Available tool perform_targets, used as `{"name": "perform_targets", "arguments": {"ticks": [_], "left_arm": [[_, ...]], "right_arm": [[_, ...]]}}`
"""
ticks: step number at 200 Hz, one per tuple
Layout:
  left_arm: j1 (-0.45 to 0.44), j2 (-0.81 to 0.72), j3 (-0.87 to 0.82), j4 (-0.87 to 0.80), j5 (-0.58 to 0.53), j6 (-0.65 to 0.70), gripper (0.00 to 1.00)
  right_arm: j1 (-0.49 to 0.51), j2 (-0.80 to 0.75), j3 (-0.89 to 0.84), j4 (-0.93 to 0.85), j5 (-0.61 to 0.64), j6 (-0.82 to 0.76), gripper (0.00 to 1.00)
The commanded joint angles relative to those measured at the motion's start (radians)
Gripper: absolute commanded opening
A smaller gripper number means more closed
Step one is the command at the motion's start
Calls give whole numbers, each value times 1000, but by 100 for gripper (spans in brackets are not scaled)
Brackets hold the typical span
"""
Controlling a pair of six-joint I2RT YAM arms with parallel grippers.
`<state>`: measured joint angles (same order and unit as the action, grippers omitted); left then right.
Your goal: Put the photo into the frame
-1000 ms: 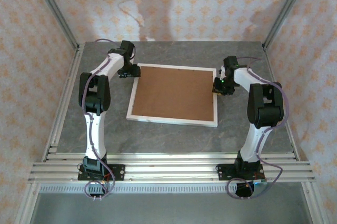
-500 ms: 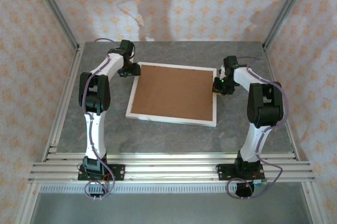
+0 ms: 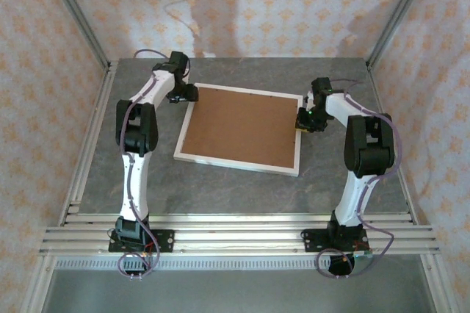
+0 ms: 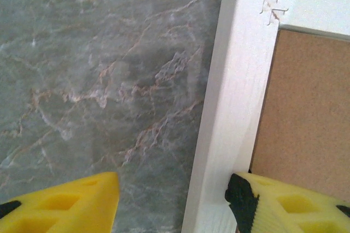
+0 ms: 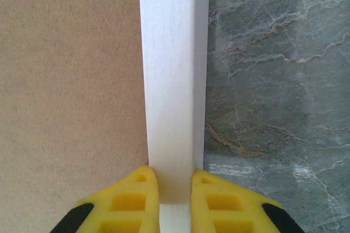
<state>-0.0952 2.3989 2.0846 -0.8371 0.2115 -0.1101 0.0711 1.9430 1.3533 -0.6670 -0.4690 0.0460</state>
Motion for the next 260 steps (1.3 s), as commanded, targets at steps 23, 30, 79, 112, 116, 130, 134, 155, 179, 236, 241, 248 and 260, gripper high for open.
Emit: {"name": "perform_targets", "arguments": {"ticks": [23,30,79,112,116,130,134,155,179,236,241,248,260], "left_arm": [[-93,175,78,-272,62,126,60],[-100,179,73,-282,68,126,59],[-134,181,9,-308,91,122,58],[-161,142,-63,-263,112,101,58],[-166,137,-74,-258,116,97,58],[-182,113,-113,-231,126,87,58],[-186,105,-124,-224,126,83,58],[-190,48,-171,-178,110,52,58],[-176,-29,-175,-148,101,18,62],[-78,-159,-175,-47,54,-78,66],[-70,-162,-174,-41,46,-81,66],[-61,-164,-169,-37,36,-81,66],[-47,-158,-159,-37,20,-73,66]], "right_arm": [[4,70,15,-29,-3,-32,15],[4,70,16,-32,-2,-34,15],[4,77,21,-45,7,-42,15],[4,77,25,-59,30,-49,14],[4,78,27,-61,34,-53,14],[3,79,34,-70,50,-60,14],[2,81,36,-73,52,-63,14],[2,87,46,-83,54,-72,14],[2,90,59,-103,72,-93,14],[2,105,80,-122,70,-106,15],[2,106,80,-123,70,-106,15],[2,106,78,-123,70,-106,15],[2,105,79,-124,68,-106,15]]}}
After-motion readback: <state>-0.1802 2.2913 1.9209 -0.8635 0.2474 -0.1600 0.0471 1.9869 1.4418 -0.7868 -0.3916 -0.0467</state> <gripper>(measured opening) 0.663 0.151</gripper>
